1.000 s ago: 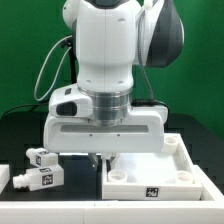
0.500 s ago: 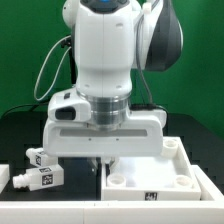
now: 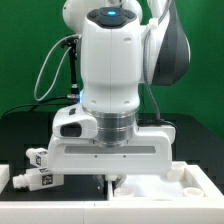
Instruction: Assemble one leg
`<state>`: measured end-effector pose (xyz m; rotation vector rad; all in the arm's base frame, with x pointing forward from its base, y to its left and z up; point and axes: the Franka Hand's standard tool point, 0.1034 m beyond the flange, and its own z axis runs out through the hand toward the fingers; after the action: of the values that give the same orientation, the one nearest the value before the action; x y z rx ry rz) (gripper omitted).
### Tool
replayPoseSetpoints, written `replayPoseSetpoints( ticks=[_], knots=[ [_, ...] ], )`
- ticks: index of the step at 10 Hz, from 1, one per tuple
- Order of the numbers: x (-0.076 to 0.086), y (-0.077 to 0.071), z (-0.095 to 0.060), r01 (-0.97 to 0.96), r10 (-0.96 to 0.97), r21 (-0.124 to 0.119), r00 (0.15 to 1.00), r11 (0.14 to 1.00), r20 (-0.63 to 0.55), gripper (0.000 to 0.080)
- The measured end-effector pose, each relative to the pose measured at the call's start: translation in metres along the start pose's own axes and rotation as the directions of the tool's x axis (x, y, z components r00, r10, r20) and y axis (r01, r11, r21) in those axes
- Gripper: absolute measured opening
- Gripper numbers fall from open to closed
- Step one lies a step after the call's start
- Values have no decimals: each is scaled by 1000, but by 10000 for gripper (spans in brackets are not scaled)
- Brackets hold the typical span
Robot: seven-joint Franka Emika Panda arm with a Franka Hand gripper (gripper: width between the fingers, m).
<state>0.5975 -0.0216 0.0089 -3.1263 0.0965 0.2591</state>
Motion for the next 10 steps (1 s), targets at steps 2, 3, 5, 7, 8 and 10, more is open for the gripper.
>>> replayPoseSetpoints(
  ticks=[2, 3, 5, 7, 8, 10],
  knots=[
    [2, 0, -1, -11, 11, -9, 1000, 1000, -10, 55],
    [1, 1, -1, -9, 9, -9, 1000, 1000, -9, 55],
    [1, 1, -1, -6, 6, -8, 1000, 1000, -8, 166],
    [-7, 3, -20, 16, -16, -4, 1000, 1000, 23, 343],
    [-17, 11, -39, 25, -25, -1, 999, 1000, 33, 542],
    [-37, 25, -65, 47, -47, -4, 998, 999, 35, 626]
  ],
)
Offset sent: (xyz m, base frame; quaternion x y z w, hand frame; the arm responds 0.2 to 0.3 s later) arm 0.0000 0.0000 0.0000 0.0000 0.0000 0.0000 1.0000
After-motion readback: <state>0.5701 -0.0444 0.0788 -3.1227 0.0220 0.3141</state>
